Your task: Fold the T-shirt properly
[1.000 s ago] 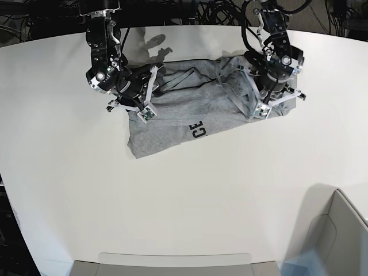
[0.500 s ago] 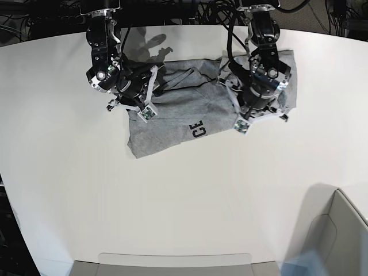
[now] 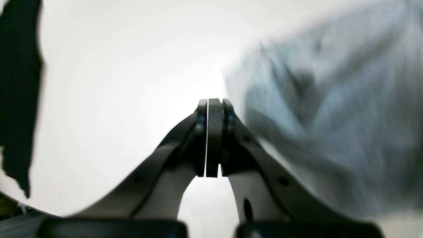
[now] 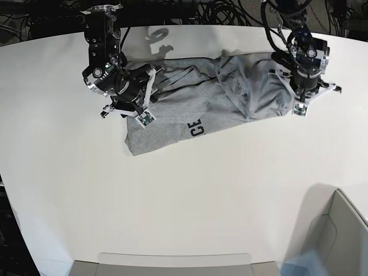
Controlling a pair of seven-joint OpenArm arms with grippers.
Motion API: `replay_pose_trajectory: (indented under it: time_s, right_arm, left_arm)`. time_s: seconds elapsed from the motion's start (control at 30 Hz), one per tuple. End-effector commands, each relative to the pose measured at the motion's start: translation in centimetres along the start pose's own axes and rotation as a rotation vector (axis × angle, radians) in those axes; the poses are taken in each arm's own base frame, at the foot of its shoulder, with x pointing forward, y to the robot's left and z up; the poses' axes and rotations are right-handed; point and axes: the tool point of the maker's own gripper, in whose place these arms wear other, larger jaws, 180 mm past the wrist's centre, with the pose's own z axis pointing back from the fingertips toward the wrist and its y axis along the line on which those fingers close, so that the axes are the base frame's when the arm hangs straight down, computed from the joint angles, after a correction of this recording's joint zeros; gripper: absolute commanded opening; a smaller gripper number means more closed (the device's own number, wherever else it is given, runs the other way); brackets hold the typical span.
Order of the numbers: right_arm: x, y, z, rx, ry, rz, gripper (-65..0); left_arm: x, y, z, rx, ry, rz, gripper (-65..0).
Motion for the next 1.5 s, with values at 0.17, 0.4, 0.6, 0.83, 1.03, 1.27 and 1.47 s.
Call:
replay_pose_trajectory:
  time_s: [0.17, 0.4, 0.6, 0.83, 1.03, 1.27, 1.47]
  right_arm:
    - [2.9, -0.7, 1.5, -0.034, -0.103, -0.002, -41.5]
    - [3.8, -1.0, 2.3, -0.052, -0.135, 0.007, -41.4]
    - [4.9, -0.8, 3.3, -0.027, -0.199, -0.023, -41.3]
    - [5.8, -2.1, 6.2, 0.158, -0.417, -0.271, -37.7]
    - [3.9, -1.7, 6.0, 0.309, -0.394, -0.321, -29.9]
    - [2.6, -2.3, 4.4, 0.394, -0.454, -0.437, -29.9]
    - [1.9, -3.1, 3.7, 0.38, -0.471, -0.506, -29.9]
  left_arm:
    - [-1.1, -1.5, -0.9, -0.049, 0.018, 0.005, -65.0]
    - [-1.3, -3.8, -4.3, -0.137, 0.067, 0.036, -65.0]
    - [-0.8, -4.9, -6.9, -0.192, 0.058, 0.057, -65.0]
    - [-0.8, -5.5, -7.0, -0.207, 0.031, 0.054, -65.0]
    - [-1.5, -5.7, -6.9, -0.211, 0.043, 0.05, -65.0]
    - [-1.6, -5.8, -6.9, -0.213, 0.045, 0.051, -65.0]
    - [-2.7, -6.1, -6.7, -0.22, 0.067, 0.045, -65.0]
